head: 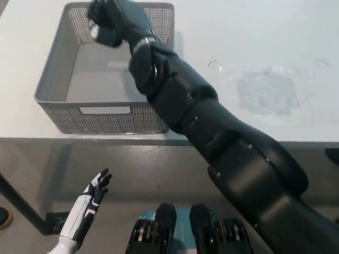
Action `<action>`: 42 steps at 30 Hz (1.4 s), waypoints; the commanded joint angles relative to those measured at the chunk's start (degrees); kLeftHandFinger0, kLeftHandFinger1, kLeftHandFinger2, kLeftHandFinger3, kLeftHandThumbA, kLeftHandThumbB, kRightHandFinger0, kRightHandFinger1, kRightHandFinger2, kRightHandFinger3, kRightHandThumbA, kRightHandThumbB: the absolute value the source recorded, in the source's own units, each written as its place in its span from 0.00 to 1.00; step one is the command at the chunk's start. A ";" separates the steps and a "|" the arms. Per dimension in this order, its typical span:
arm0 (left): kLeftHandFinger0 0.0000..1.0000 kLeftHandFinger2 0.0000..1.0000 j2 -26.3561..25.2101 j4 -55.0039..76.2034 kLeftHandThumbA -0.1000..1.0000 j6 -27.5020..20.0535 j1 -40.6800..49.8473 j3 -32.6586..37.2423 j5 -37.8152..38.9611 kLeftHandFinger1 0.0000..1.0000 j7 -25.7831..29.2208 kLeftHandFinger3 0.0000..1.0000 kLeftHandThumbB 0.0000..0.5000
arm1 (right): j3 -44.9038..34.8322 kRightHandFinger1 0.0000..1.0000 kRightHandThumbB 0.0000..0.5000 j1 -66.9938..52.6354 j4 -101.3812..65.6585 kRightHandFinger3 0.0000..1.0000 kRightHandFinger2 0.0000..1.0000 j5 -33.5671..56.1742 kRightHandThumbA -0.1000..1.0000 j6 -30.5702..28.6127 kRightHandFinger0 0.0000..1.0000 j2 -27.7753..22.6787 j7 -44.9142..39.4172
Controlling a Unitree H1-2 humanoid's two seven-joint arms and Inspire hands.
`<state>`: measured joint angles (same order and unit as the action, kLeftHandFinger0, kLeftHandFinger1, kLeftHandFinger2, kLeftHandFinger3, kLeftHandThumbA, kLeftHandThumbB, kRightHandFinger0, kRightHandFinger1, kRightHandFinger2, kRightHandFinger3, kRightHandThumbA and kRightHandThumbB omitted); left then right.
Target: Use the right hand to pick up a webcam and put it into a container on the left side
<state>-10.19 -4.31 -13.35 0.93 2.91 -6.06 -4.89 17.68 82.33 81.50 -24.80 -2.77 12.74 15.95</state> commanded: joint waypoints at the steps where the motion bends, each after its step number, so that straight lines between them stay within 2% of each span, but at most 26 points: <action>1: 1.00 1.00 -1.24 1.72 1.00 -0.20 -0.91 0.32 -0.60 1.00 -0.92 1.00 0.19 | -0.65 0.42 0.43 1.42 -0.10 0.75 0.84 1.75 0.00 -0.10 0.01 -0.11 -1.80; 3: 1.00 1.00 -1.23 1.46 1.00 -0.43 -1.09 0.32 -0.67 1.00 -0.96 1.00 0.18 | -0.46 0.44 0.48 -0.10 0.06 0.73 0.83 1.81 0.00 -0.10 0.02 -0.08 -2.30; 6: 1.00 1.00 -1.21 1.17 1.00 -0.80 -1.39 0.51 -1.08 1.00 -1.05 1.00 0.16 | -0.28 0.39 0.46 -1.36 0.34 0.61 0.75 1.82 0.00 1.22 0.00 -0.03 -3.56; 8: 1.00 1.00 -1.24 1.07 1.00 -0.69 -1.47 0.56 -1.31 1.00 -1.10 1.00 0.18 | -0.74 0.33 0.48 -2.68 0.51 0.57 0.70 2.43 0.00 1.19 0.00 0.11 -4.31; 10: 1.00 1.00 -1.28 1.38 1.00 -0.20 -1.36 0.52 -1.51 1.00 -1.10 1.00 0.20 | -0.39 0.37 0.47 -3.49 0.68 0.64 0.74 2.31 0.00 1.93 0.00 0.18 -5.09; 11: 1.00 1.00 -1.25 1.34 1.00 -0.34 -1.40 0.55 -1.55 1.00 -1.08 1.00 0.19 | -0.23 0.37 0.47 -3.68 0.67 0.65 0.73 2.22 0.00 1.93 0.00 0.13 -5.20; 15: 1.00 1.00 -1.50 1.02 1.00 -0.86 -1.94 0.59 -1.49 1.00 -1.30 1.00 0.18 | -0.04 0.31 0.47 -3.70 0.52 0.63 0.62 2.23 0.00 2.10 0.00 0.01 -5.23; 16: 1.00 1.00 -1.47 1.18 1.00 -0.63 -2.01 0.63 -1.53 1.00 -1.33 1.00 0.18 | 0.07 0.29 0.47 -3.72 0.51 0.63 0.65 2.15 0.00 2.34 0.00 0.01 -5.27; 20: 1.00 1.00 -1.46 1.22 1.00 -0.55 -2.18 0.89 -2.02 1.00 -1.27 1.00 0.19 | 0.52 0.35 0.46 -4.40 0.37 0.62 0.68 1.83 0.00 0.98 0.02 -0.23 -5.37; 21: 1.00 1.00 -1.52 1.34 1.00 -0.53 -2.10 0.92 -2.07 1.00 -1.28 1.00 0.19 | 0.84 0.38 0.46 -4.60 0.34 0.66 0.71 1.56 0.00 0.42 0.03 -0.28 -5.31; 23: 1.00 1.00 -1.59 1.47 1.00 -0.52 -2.04 0.96 -2.10 1.00 -1.31 1.00 0.19 | 1.24 0.38 0.45 -4.73 0.32 0.61 0.68 1.26 0.00 0.14 0.02 -0.30 -5.11; 24: 1.00 1.00 -1.52 1.69 1.00 -0.15 -2.04 0.92 -1.63 1.00 -1.50 1.00 0.18 | 2.51 0.67 0.51 -4.61 0.44 0.95 0.92 0.16 0.22 0.66 0.34 -0.39 -5.48; 25: 1.00 1.00 -1.50 1.40 1.00 -0.45 -2.14 0.95 -1.63 1.00 -1.45 1.00 0.19 | 2.85 1.00 0.68 -4.46 0.52 1.00 1.00 0.27 0.46 0.46 0.70 -0.66 -7.55; 26: 1.00 1.00 -1.57 1.30 1.00 -0.56 -2.21 0.98 -1.74 1.00 -1.43 1.00 0.19 | 3.23 1.00 0.72 -4.36 0.57 1.00 1.00 0.37 0.59 0.16 1.00 -0.91 -9.29; 28: 1.00 1.00 -1.68 1.44 1.00 -0.47 -2.36 1.02 -1.87 1.00 -1.47 1.00 0.19 | 3.73 1.00 0.84 -3.88 0.49 1.00 1.00 0.53 0.78 0.47 1.00 -1.31 -10.94; 29: 1.00 1.00 -1.71 1.40 1.00 -0.48 -2.47 1.03 -1.77 1.00 -1.54 1.00 0.19 | 4.05 1.00 0.85 -3.68 0.49 1.00 1.00 0.50 0.80 0.66 1.00 -1.48 -11.42; 32: 1.00 1.00 -1.68 1.32 1.00 -0.21 -2.67 1.09 -2.18 1.00 -1.36 1.00 0.18 | 5.21 1.00 0.86 -3.16 0.36 1.00 1.00 -0.11 1.00 0.57 1.00 -2.09 -11.41; 37: 1.00 1.00 -1.71 0.78 1.00 -1.09 -2.52 1.27 -1.76 1.00 -1.53 1.00 0.18 | 5.12 1.00 0.89 -2.35 -0.05 1.00 1.00 0.83 1.00 0.11 1.00 -3.00 -11.21; 40: 1.00 1.00 -1.84 0.53 1.00 -1.30 -2.72 1.44 -1.80 1.00 -1.60 1.00 0.17 | 4.34 1.00 0.84 -0.66 -0.79 1.00 1.00 1.48 1.00 -1.29 1.00 -4.21 -10.30; 42: 1.00 1.00 -2.01 0.73 1.00 -0.95 -2.83 1.54 -2.05 1.00 -1.62 1.00 0.15 | 2.51 1.00 0.86 0.76 -1.70 1.00 1.00 3.29 1.00 -2.26 1.00 -5.16 -10.86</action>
<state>-11.04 -4.35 -13.26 -0.77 4.13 -7.45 -5.69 21.85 76.43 82.39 -23.42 -1.65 10.13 5.48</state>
